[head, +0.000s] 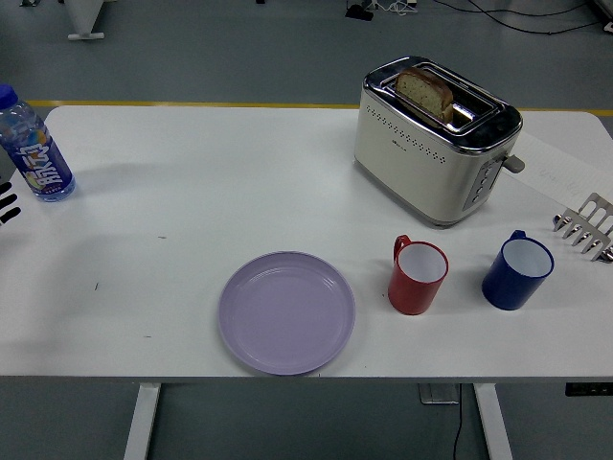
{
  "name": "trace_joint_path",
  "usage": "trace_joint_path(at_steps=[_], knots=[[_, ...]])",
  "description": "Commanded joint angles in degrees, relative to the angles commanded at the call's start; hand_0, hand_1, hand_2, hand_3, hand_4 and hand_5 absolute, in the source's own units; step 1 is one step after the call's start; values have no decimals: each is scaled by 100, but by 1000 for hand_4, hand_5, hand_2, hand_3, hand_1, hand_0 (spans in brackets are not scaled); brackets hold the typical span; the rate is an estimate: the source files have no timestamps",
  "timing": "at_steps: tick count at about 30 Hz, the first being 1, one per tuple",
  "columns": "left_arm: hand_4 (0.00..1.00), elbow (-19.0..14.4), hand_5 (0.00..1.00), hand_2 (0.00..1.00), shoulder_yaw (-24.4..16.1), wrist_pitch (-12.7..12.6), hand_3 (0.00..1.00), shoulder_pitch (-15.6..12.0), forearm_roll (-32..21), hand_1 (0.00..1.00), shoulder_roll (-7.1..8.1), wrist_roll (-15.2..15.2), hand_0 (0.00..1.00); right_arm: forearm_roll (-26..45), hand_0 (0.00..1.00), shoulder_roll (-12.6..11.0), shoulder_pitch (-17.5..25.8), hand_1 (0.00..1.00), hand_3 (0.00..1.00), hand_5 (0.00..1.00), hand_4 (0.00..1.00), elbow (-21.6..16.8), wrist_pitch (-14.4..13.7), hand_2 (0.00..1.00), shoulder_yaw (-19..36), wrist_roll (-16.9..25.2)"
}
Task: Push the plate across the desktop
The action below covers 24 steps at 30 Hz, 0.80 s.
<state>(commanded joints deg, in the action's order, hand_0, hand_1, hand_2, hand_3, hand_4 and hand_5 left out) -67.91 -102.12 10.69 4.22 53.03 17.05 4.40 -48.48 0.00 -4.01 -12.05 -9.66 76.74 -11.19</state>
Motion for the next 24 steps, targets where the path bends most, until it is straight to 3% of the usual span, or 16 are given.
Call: trace_joint_path(at_steps=[24], knots=[[583, -16, 998, 781, 80, 51, 728, -35, 91, 791, 24, -18, 772, -30, 694, 0, 50, 653, 738, 487, 477, -28, -38, 755, 2, -73]])
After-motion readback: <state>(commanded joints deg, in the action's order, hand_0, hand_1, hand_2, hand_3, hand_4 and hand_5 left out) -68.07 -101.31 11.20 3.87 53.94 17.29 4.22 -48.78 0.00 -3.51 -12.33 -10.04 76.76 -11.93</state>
